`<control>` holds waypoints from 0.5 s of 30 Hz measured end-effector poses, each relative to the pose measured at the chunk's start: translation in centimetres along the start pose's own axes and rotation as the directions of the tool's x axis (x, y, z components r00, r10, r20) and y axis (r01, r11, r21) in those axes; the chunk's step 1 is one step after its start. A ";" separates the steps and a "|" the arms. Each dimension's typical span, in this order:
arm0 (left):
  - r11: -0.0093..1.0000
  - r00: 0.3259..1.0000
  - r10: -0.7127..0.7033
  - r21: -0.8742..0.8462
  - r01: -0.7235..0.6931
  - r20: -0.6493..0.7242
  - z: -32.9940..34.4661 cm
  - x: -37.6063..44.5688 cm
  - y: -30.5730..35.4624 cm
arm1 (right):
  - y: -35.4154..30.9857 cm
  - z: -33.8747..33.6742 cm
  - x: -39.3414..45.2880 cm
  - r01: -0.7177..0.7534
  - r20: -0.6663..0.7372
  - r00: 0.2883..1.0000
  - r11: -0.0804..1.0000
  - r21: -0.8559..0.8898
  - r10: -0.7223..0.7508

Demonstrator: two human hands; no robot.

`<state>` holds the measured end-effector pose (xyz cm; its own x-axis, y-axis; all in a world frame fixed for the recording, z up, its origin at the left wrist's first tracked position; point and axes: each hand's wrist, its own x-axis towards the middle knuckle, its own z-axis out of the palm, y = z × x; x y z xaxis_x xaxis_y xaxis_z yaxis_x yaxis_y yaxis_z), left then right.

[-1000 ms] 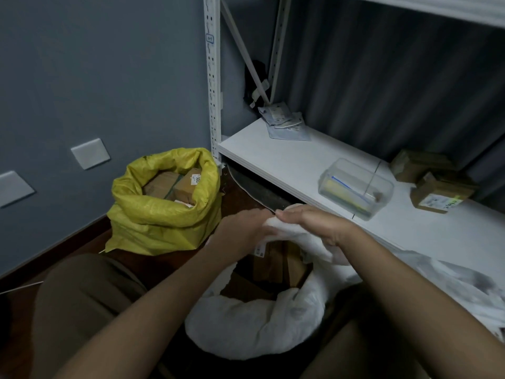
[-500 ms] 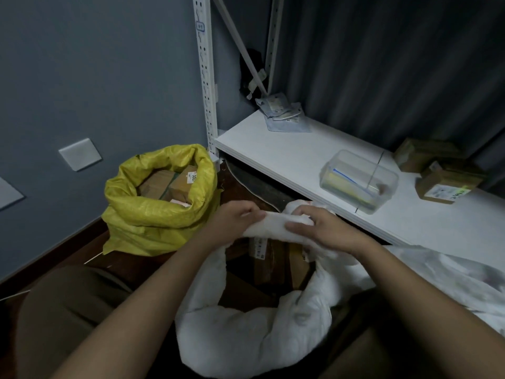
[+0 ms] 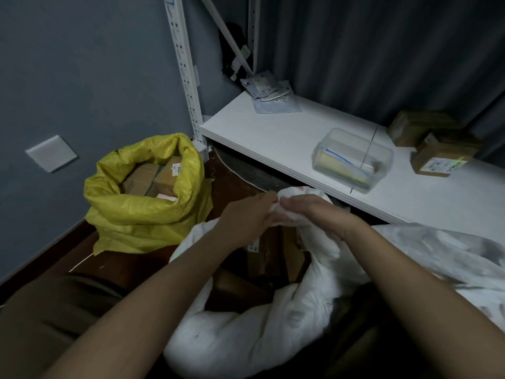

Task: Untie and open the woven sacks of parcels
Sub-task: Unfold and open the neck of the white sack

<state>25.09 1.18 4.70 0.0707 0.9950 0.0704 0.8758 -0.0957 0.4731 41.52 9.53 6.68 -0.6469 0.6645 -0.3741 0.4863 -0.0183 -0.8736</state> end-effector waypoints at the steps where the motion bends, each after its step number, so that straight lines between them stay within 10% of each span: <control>1: 0.998 1.000 -0.013 -0.065 0.013 0.012 0.0 0.2 -0.2 | 0.1 -0.4 -0.1 0.017 0.021 1.000 0.999 -0.038 -0.016; 5: 0.848 0.971 -0.195 -0.474 0.238 0.139 -1.0 1.7 -2.4 | 1.8 -1.4 -0.4 0.150 -0.050 0.979 0.863 -0.482 -0.198; 10: 0.974 0.989 0.060 -0.226 -0.028 0.137 0.3 1.7 -1.9 | 2.5 -1.8 0.1 0.015 0.084 0.996 1.000 -0.008 -0.014; 15: 0.842 0.991 -0.111 -0.524 0.131 0.069 -0.6 2.7 -3.0 | 3.5 -2.2 -1.2 0.181 -0.132 0.964 0.936 -0.302 -0.229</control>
<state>22.36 4.10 3.94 0.0057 0.9990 -0.0438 0.4963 0.0352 0.8674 45.31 10.31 4.80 -0.6579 0.7436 -0.1192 0.5150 0.3288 -0.7916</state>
